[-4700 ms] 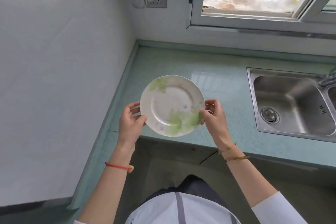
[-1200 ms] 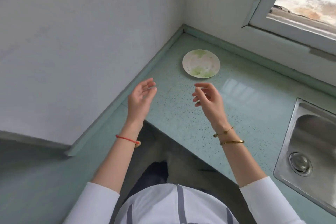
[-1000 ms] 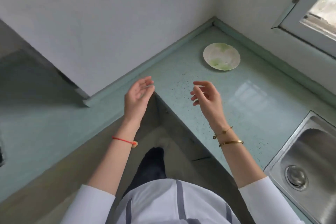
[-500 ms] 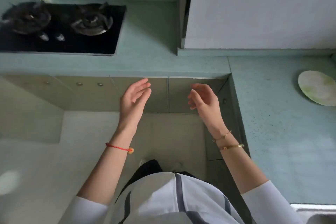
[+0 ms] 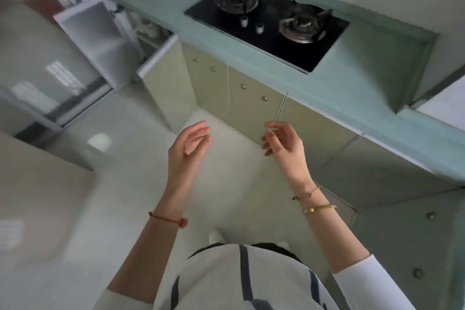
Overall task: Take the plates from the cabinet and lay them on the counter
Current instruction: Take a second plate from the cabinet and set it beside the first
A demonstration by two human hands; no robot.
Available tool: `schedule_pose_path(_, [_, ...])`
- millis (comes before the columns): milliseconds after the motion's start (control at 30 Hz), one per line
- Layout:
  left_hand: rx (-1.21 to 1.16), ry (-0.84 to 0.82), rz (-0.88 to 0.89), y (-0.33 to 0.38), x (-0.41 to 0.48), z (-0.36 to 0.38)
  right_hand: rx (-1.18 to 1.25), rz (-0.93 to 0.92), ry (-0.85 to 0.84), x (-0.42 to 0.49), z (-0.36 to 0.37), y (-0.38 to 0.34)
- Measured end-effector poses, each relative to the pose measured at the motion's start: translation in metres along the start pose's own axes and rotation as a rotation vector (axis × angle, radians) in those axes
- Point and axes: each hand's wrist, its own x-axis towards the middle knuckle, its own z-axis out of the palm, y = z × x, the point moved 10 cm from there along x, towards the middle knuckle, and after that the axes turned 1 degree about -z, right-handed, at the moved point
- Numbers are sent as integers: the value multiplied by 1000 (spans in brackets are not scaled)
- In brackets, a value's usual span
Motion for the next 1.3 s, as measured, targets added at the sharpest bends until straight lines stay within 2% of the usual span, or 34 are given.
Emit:
schedule_pose_path(267, [-38,260,-4,-12,7,-160,-22,-38,-221,-6,168,-20])
schedule_pose_path(600, [-114,487,-30,-28,37,-283,-73,-47,-445,33,316,-28])
schedule_pose_path(933, [-136,615,-7,-14,173,-385,-64,-83,-581,144,487,-61])
schedule_pose_path(1300, [-131,637,-2,12,326,-479,-59,-73,-628,247,641,-98])
